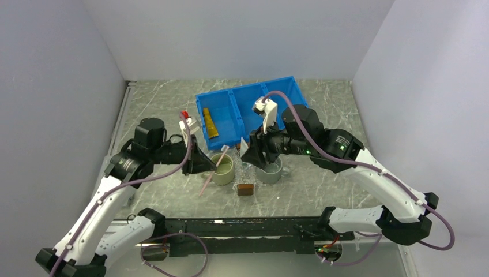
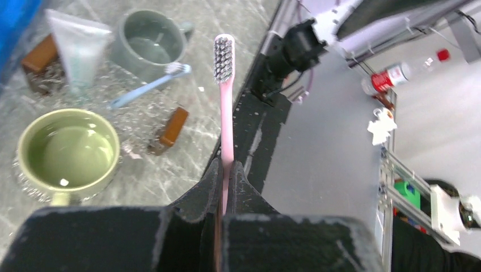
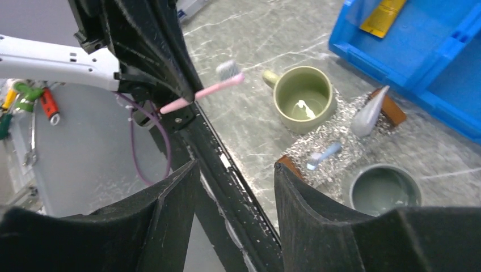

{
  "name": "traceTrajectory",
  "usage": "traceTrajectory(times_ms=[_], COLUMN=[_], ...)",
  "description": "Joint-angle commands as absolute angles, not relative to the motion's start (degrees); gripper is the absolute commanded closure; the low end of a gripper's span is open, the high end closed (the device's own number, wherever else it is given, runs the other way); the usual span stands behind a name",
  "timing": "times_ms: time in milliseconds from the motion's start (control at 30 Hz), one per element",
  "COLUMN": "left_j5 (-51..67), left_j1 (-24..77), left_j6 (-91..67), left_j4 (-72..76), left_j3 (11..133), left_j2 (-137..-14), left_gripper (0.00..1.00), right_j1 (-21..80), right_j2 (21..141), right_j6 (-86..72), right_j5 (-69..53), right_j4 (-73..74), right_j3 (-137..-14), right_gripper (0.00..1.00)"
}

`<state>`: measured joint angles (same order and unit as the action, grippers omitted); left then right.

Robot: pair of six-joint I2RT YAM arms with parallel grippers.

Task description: Prepare toiletry sets of a toothbrush and toothpaste on the tray

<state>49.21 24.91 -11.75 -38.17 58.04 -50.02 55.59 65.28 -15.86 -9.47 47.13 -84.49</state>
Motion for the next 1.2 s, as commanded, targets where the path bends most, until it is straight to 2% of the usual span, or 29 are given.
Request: traceTrajectory(times_ms=[0,467,733,1033,1167], left_j5=[58.0,59.3,59.8,60.0,59.8], left_j1=[26.9,33.8,34.8,35.2,35.3], left_j6=[-12.9,-12.8,-12.8,-12.9,-12.8], left_j4=[-31.5,-31.1,-30.9,-30.7,-30.7], left_j3=[56.4,55.0,55.0,54.9,55.0], left_j2=[-45.3,-42.4,-42.3,-42.7,-42.8], left_gripper=[1.0,1.0,1.0,1.0,1.0], right_j1=[55.7,55.7,55.8,55.8,55.8], right_j2=[67.3,68.7,70.2,71.2,71.3], right_j6=[-15.5,-10.1,-9.1,-9.0,-9.1], right_j5=[-15.9,-35.7,-39.8,-42.0,-42.5], right_j4=[46.0,41.8,39.6,37.9,37.6], right_j3=[-88.7,-89.3,-88.0,-87.7,-87.3], right_gripper=[0.45,0.39,0.39,0.48,0.59])
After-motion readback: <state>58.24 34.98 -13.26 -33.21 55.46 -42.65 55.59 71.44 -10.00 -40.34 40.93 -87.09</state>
